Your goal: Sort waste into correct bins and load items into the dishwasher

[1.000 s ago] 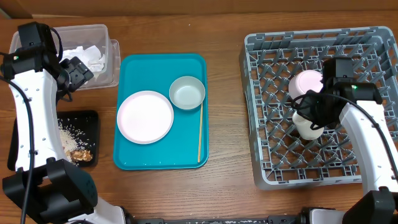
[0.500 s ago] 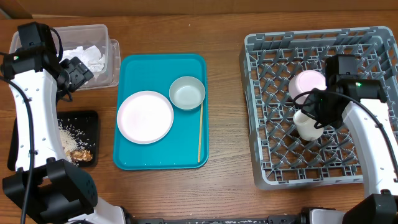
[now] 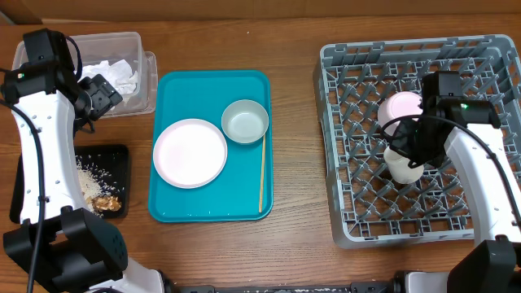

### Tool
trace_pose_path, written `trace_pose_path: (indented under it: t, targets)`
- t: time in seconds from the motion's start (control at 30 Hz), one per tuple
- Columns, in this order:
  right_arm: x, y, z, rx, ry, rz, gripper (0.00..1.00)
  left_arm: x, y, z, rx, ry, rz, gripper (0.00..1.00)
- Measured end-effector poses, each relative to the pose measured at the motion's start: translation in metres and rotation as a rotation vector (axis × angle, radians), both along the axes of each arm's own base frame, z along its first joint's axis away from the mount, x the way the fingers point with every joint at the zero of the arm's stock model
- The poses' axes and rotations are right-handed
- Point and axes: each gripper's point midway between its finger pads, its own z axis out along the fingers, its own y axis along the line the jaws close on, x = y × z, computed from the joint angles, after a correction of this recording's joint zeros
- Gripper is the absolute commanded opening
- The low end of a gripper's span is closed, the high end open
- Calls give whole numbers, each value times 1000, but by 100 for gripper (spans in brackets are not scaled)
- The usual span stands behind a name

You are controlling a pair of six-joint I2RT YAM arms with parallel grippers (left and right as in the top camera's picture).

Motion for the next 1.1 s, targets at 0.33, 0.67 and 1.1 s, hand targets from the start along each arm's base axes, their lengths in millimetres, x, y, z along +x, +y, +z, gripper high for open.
trace_pose_path:
  t: [0.33, 0.67, 1.1]
  targets:
    - [-10, -17, 3, -91, 35, -124, 4, 0, 0, 0, 0, 0, 0, 100]
    - [-21, -40, 13, -211, 62, -237, 4, 0, 0, 0, 0, 0, 0, 100]
    - [5, 7, 32, -34, -67, -4, 4, 0, 0, 0, 0, 0, 0, 100]
